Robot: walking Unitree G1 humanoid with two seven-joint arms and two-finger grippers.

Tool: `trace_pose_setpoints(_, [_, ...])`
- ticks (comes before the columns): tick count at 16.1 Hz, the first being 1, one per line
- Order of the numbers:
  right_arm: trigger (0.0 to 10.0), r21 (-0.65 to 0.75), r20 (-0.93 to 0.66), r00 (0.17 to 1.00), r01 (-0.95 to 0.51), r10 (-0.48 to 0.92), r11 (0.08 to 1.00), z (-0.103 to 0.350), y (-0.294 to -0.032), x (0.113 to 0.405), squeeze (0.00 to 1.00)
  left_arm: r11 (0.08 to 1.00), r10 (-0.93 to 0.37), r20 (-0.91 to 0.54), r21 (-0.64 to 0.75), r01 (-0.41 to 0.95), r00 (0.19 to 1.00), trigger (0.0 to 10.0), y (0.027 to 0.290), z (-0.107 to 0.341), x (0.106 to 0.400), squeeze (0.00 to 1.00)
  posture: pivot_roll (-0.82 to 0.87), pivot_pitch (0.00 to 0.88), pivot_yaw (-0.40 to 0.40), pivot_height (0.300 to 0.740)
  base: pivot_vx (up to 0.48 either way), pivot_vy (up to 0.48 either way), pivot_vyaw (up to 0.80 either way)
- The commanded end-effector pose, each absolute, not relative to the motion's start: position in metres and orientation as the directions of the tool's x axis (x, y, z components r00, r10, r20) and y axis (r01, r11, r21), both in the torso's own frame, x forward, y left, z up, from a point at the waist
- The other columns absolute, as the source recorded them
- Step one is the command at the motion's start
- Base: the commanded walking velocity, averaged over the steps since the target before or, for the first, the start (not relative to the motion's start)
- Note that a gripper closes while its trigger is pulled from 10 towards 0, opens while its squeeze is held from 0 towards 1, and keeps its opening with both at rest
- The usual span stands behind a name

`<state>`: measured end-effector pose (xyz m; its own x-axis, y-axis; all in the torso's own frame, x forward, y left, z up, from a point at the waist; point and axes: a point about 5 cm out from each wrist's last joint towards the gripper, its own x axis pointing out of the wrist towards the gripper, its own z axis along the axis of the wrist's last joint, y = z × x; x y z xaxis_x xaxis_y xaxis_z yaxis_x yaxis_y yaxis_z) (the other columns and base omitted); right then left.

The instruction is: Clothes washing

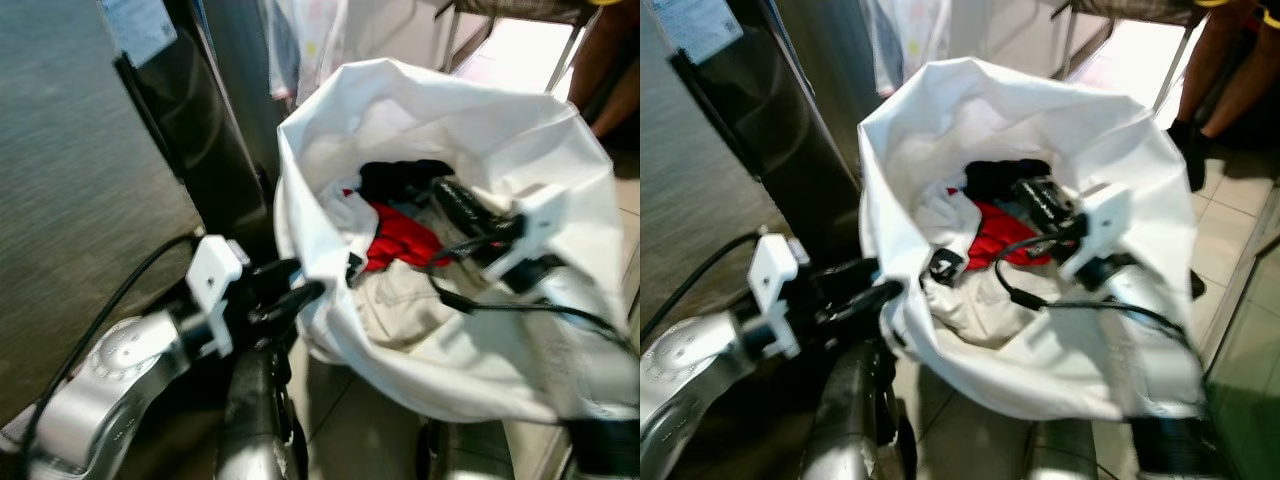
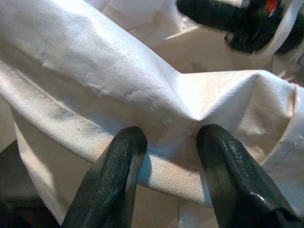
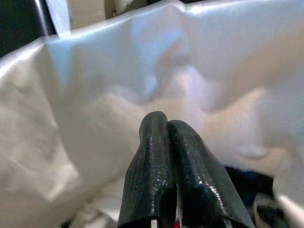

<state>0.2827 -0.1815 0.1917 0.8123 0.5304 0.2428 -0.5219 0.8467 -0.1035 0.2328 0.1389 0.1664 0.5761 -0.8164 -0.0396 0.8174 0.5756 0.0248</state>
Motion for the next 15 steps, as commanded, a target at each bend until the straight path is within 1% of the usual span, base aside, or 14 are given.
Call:
trace_pose_setpoints(1, [0.0,-0.136,0.345,0.787,-0.497,0.511,0.857,0.223,-0.183,0.275,0.0,0.572,-0.818,-0.057,0.031,0.82,0.573,10.0,0.138,0.162,0.234,0.0,-0.04,0.072,0.135,0.538,0.0,0.0,0.0])
trace_pose_setpoints(2, [0.0,-0.13,0.359,0.793,-0.48,0.492,0.868,0.228,-0.185,0.275,0.0,0.57,-0.819,-0.054,0.032,0.821,0.571,10.0,0.137,0.162,0.235,0.0,-0.04,0.071,0.136,0.538,0.0,0.0,0.0])
trace_pose_setpoints(4, [0.0,-0.077,0.413,0.8,-0.445,0.435,0.892,0.25,-0.19,0.272,0.0,0.559,-0.828,-0.033,0.037,0.828,0.56,10.0,0.131,0.163,0.238,0.0,-0.04,0.067,0.134,0.538,0.0,0.0,0.0])
trace_pose_setpoints(6, [0.0,-0.082,0.368,0.815,-0.451,0.447,0.889,0.248,-0.191,0.27,0.0,0.554,-0.831,-0.03,0.042,0.832,0.555,10.0,0.128,0.161,0.238,0.0,-0.04,0.066,0.133,0.538,0.0,0.0,0.0])
trace_pose_setpoints(7, [0.0,-0.112,0.275,0.861,-0.412,0.427,0.904,0.234,-0.195,0.273,0.0,0.55,-0.833,-0.037,0.048,0.834,0.552,10.0,0.127,0.159,0.238,0.0,-0.04,0.066,0.132,0.538,0.0,0.0,0.0])
trace_pose_setpoints(8, [10.0,-0.155,0.165,0.939,-0.276,0.301,0.948,0.215,-0.209,0.282,0.0,0.545,-0.836,-0.047,0.058,0.837,0.547,10.0,0.124,0.157,0.238,0.0,-0.04,0.064,0.131,0.538,0.0,0.0,0.0])
trace_pose_setpoints(9, [10.0,-0.141,0.138,0.968,-0.192,0.212,0.971,0.207,-0.219,0.286,0.0,0.544,-0.836,-0.045,0.06,0.837,0.546,10.0,0.122,0.157,0.238,0.0,-0.04,0.062,0.131,0.538,0.0,0.0,0.0])
trace_pose_setpoints(10, [10.0,-0.089,0.174,0.974,-0.134,0.148,0.987,0.21,-0.226,0.287,0.0,0.548,-0.834,-0.038,0.062,0.834,0.55,10.0,0.121,0.157,0.238,0.0,-0.04,0.061,0.131,0.538,0.0,0.0,0.0])
trace_pose_setpoints(11, [10.0,-0.007,0.231,0.967,-0.109,0.108,0.994,0.217,-0.232,0.286,0.0,0.561,-0.826,-0.027,0.071,0.825,0.564,10.0,0.12,0.158,0.24,0.0,-0.04,0.06,0.13,0.538,0.0,0.0,0.0])
trace_pose_setpoints(12, [10.0,0.058,0.275,0.957,-0.113,0.093,0.992,0.225,-0.236,0.284,0.0,0.573,-0.817,-0.02,0.079,0.816,0.576,10.0,0.121,0.158,0.242,0.0,-0.05,0.055,0.123,0.538,0.0,0.0,0.0])
trace_pose_setpoints(13, [10.0,0.084,0.298,0.95,-0.125,0.095,0.989,0.229,-0.239,0.282,0.0,0.584,-0.809,-0.019,0.084,0.808,0.587,10.0,0.122,0.158,0.243,0.0,-0.05,0.052,0.121,0.538,0.0,0.0,0.0])
trace_pose_setpoints(14, [10.0,0.061,0.282,0.955,-0.117,0.095,0.991,0.229,-0.242,0.283,0.0,0.591,-0.804,-0.022,0.089,0.802,0.595,10.0,0.123,0.158,0.244,0.0,-0.06,0.045,0.117,0.538,0.0,0.0,0.0])
trace_pose_setpoints(15, [10.0,0.017,0.236,0.97,-0.054,0.049,0.998,0.225,-0.249,0.288,0.0,0.597,-0.798,-0.024,0.097,0.796,0.602,10.0,0.124,0.157,0.245,0.0,-0.06,0.044,0.118,0.538,0.0,0.0,0.0])
